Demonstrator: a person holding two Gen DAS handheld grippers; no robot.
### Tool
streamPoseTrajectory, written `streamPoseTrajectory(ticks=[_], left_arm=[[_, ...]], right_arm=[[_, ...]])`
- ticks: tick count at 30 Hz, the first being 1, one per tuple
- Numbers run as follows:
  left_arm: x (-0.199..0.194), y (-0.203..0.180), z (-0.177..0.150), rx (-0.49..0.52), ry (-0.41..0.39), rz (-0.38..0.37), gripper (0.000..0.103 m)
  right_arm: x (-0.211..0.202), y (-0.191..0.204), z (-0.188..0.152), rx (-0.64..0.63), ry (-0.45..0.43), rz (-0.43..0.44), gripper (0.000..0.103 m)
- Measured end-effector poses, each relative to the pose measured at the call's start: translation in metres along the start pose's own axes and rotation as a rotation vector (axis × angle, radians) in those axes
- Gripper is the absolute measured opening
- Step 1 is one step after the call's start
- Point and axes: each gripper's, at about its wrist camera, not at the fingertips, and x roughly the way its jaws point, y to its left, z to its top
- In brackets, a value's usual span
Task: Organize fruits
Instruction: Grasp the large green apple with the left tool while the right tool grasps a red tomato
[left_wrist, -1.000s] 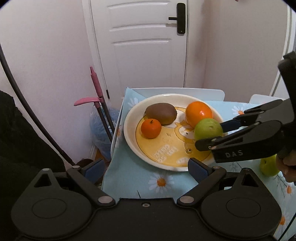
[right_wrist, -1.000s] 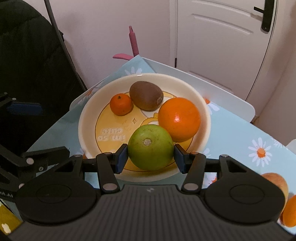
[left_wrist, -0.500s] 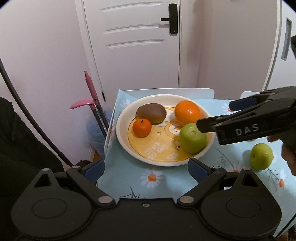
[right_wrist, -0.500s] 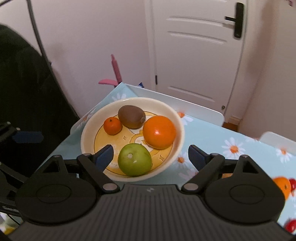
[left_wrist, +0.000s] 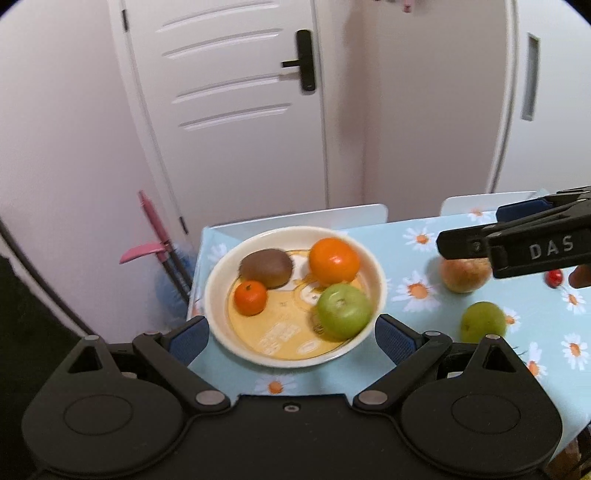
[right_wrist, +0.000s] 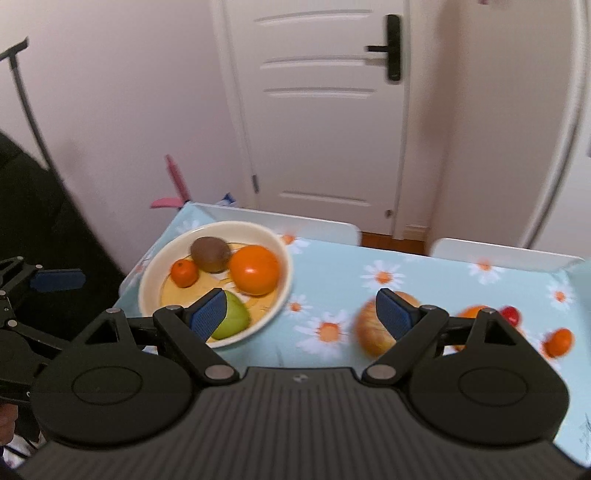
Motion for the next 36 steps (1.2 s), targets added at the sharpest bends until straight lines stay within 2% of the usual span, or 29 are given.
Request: streamPoseTrajectory(ticks=[6, 14, 24, 28, 36], left_arm=[[0.0, -0.019, 0.007, 0.032, -0.009, -0.075, 0.099], [-0.005, -0.058, 0.012, 0.044, -0.02, -0.099, 0.099], [-0.004, -0.125, 0.012, -0.028, 0.003, -0.041, 0.099], [0.005, -0.154, 0.005, -0.035, 0.011, 0.002, 0.099], [0.029, -0.194, -0.011, -0.031, 0.01, 0.092, 0.098]], right_arm=[[-0.027, -0.029, -0.011, 0.048, -0.011, -0.07, 0.103], [-0.053, -0.079, -0.03, 0.08, -0.014, -0.102, 0.103], [-0.067, -0.151, -0.058, 0.013, 0.013, -0.102, 0.102], [-0.06, -0.176, -0.071, -0.03, 0.029, -0.071, 0.102], [-0.035, -0.22, -0.095, -0.033, 0.039, -0.035, 0.1]])
